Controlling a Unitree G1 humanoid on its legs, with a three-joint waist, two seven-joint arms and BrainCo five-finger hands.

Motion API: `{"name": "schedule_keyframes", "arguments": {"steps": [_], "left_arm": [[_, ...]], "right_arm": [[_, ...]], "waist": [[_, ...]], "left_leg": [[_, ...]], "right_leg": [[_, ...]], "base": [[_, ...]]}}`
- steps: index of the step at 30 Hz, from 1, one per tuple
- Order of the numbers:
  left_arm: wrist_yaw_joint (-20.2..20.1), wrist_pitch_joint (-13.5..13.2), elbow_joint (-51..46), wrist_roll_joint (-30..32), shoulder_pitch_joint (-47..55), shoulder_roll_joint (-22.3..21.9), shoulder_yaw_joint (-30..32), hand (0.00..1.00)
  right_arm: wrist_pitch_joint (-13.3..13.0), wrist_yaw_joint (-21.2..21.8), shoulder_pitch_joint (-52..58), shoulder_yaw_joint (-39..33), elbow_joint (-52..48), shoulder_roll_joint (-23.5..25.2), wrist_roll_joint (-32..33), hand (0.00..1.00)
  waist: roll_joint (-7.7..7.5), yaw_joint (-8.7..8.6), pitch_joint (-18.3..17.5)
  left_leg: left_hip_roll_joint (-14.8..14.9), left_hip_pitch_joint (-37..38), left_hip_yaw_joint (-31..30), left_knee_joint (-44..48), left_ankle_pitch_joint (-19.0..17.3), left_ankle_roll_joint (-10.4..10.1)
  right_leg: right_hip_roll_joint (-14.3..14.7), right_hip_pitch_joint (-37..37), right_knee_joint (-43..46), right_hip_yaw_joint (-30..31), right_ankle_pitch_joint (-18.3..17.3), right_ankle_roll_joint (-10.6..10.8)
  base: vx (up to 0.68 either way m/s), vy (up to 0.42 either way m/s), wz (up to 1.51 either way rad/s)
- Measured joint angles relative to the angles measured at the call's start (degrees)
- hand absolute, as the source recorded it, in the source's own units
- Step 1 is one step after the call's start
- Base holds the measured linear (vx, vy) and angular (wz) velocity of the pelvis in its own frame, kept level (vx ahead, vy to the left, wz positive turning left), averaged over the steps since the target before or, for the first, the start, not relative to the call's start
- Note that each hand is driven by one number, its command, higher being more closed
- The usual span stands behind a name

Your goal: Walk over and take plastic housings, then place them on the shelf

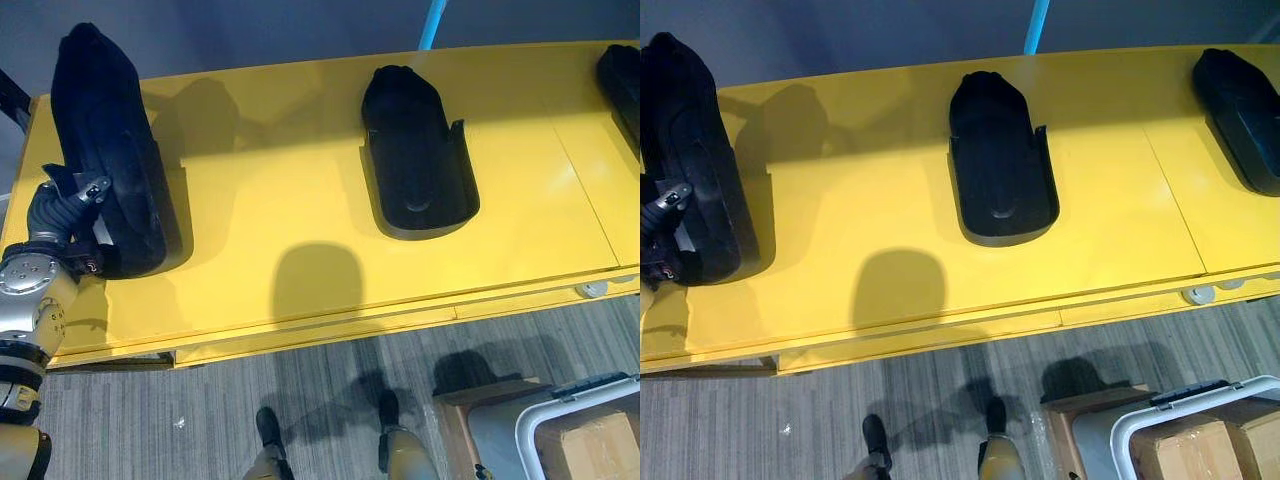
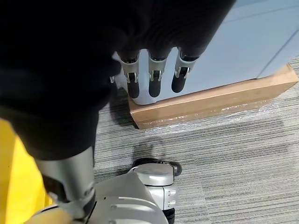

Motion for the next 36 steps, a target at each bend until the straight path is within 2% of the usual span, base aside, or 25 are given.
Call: {"name": "schedule_keyframes", "arguments": {"steps": [9, 16, 22, 25, 26, 28, 29, 31, 33, 35, 36], "left_arm": [[-1.18, 0.97, 5.97, 4.09, -6.16, 1.15, -2.6, 0.0], [-1.14, 1.14, 8.06, 4.1, -8.09, 1.28, -3.35, 0.0], [-1.04, 1.22, 7.65, 3.66, -8.24, 1.02, -4.7, 0.0], [-0.25, 1.48, 1.79, 0.68, -8.17, -0.35, -4.62, 0.0], [1.32, 1.14, -4.68, -1.09, -6.43, -2.01, -1.9, 0.0], [1.77, 0.42, -9.21, -1.96, -4.19, -3.18, 0.74, 0.0], [3.04, -0.36, -15.02, -2.15, -0.19, -4.58, 4.59, 0.0], [4.32, -1.43, -22.46, -0.52, 6.29, -8.42, 10.26, 0.0], [5.97, -1.8, -26.88, 4.52, 11.16, -12.6, 15.35, 0.0], [7.95, -1.83, -28.85, 9.48, 13.65, -16.43, 19.06, 0.0], [9.58, -1.79, -31.17, 15.22, 15.75, -19.96, 22.6, 0.0]], "right_arm": [[-0.01, 0.47, -0.36, 0.45, 1.86, -0.33, 1.05, 0.0], [0.1, 0.95, -1.48, 0.89, 3.14, -0.22, 1.04, 0.0], [0.29, 1.12, -1.82, 0.83, 3.85, -0.3, 1.04, 0.0], [1.05, 1.17, -1.82, 0.46, 4.23, -0.26, 1.01, 0.0], [1.47, 1.21, -1.78, 0.19, 4.39, -0.21, 0.98, 0.0], [1.81, 1.21, -1.78, 0.11, 4.43, -0.19, 0.98, 0.0], [2.06, 1.21, -1.75, -0.08, 4.46, -0.17, 0.96, 0.0], [2.2, 1.56, -1.4, -1.7, 5.75, -0.04, 0.92, 0.0], [2.26, 1.78, -0.9, -3.48, 6.79, 0.29, 0.63, 0.0], [2.31, 2.18, 0.19, -4.96, 6.97, 0.48, 0.48, 0.0], [2.21, 2.71, 0.55, -6.03, 8.31, 0.51, -0.09, 0.0]], "waist": [[-0.21, -0.21, 0.19], [-0.93, -1.29, 0.6], [-0.94, -1.3, 0.61], [-0.92, -0.74, 0.59], [-0.9, -0.22, 0.58], [-0.85, -0.06, 0.53], [-0.72, -0.06, 0.25], [0.22, -0.03, -0.89], [1.07, 0.28, -3.05], [1.72, 1.34, -4.17], [2.08, 1.6, -6.05]], "left_leg": [[0.0, 0.61, 0.79, -1.94, 0.71, 0.0], [0.0, 1.74, 0.87, -1.98, 0.73, 0.02], [-0.01, 2.49, 0.87, -2.13, 0.81, 0.1], [-0.01, 3.31, 0.48, -2.38, 0.85, 0.08], [-0.09, 4.18, 0.36, -2.69, 0.85, 0.08], [-0.16, 4.86, 0.35, -2.83, 0.85, 0.09], [-0.25, 5.72, 0.3, -3.12, 0.85, 0.09], [-0.26, 6.95, -0.51, -3.79, 0.85, 0.09], [-0.26, 7.2, -1.24, -3.99, 0.86, 0.08], [-0.26, 8.69, -1.97, -4.29, 0.86, 0.08], [-0.26, 9.03, -2.45, -4.42, 0.85, 0.08]], "right_leg": [[0.29, -0.65, -0.13, 0.5, 0.04, -0.03], [0.32, 0.47, -0.25, 0.75, 0.04, -0.06], [0.32, 1.12, -0.23, 0.78, 0.04, -0.05], [0.29, 2.48, -0.64, 0.25, 0.03, -0.04], [0.23, 3.6, -1.04, 0.03, 0.01, -0.01], [0.18, 4.33, -1.2, -0.06, -0.07, 0.1], [0.09, 5.18, -1.39, -0.28, -0.25, 0.23], [0.12, 7.34, -2.63, -1.62, -0.31, 0.3], [0.11, 8.66, -3.56, -2.82, -0.36, 0.27], [0.17, 11.05, -4.58, -3.53, -0.41, 0.26], [0.17, 12.21, -5.33, -4.43, -0.56, 0.21]], "base": [[0.0, 0.014, -0.02], [-0.01, 0.005, 0.0], [-0.03, 0.013, 0.0], [-0.01, 0.017, 0.07], [0.0, 0.024, 0.05], [0.0, 0.01, 0.02], [0.02, 0.021, 0.07], [0.04, 0.019, 0.17], [0.06, 0.017, 0.27], [0.06, 0.016, 0.24], [0.04, 0.007, 0.28]]}}
